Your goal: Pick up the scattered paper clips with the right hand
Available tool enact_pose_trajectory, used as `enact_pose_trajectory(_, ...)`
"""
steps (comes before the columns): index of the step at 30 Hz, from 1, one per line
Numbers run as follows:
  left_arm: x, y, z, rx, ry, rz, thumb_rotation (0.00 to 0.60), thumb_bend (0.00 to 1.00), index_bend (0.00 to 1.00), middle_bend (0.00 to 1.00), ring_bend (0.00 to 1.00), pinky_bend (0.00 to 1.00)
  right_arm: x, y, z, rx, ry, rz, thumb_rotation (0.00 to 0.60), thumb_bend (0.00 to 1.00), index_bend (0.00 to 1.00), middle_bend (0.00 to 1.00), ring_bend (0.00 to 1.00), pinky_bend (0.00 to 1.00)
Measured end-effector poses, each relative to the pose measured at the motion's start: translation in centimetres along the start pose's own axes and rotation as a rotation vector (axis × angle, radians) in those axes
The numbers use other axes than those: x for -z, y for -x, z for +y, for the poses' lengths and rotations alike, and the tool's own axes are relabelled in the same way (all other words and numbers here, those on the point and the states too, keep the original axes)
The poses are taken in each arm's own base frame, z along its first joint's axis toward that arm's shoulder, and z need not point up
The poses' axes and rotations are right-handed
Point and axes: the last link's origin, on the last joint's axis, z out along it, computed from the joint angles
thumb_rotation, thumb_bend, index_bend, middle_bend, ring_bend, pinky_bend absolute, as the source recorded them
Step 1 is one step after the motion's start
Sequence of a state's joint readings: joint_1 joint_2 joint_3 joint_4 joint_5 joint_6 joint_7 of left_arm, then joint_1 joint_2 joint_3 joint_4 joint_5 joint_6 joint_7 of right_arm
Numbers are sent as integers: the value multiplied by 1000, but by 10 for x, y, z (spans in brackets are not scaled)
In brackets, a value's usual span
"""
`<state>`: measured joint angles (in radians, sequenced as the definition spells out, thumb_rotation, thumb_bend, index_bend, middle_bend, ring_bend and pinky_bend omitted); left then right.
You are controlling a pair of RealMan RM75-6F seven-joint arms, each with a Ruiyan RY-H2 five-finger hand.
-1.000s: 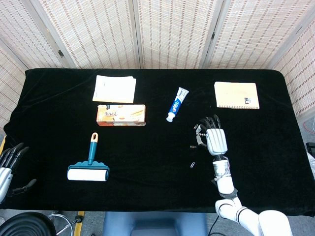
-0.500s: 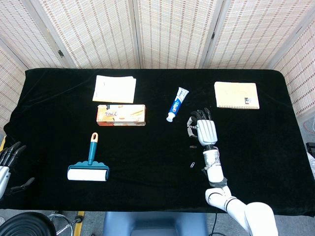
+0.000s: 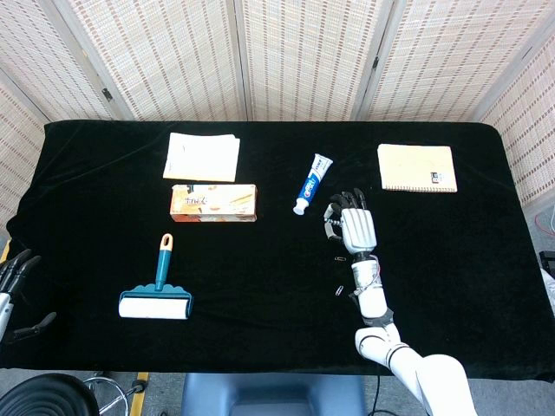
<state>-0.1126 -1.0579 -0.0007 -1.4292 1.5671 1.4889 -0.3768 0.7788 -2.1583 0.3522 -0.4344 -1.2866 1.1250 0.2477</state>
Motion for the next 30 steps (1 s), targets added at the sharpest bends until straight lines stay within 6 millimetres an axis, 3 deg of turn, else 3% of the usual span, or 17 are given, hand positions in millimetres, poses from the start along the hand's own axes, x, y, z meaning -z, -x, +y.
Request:
enact_pose_trajectory(22, 2, 6, 8, -33, 6, 6, 600, 282, 0, 0, 0, 13, 89, -15, 21, -98, -105, -67, 600, 571, 944, 297, 164, 0)
enact_pose_trajectory(30, 3, 4, 8, -28, 6, 11, 600, 282, 0, 0, 0, 13, 93, -8, 17, -111, -119, -99, 600, 571, 944, 297, 164, 0)
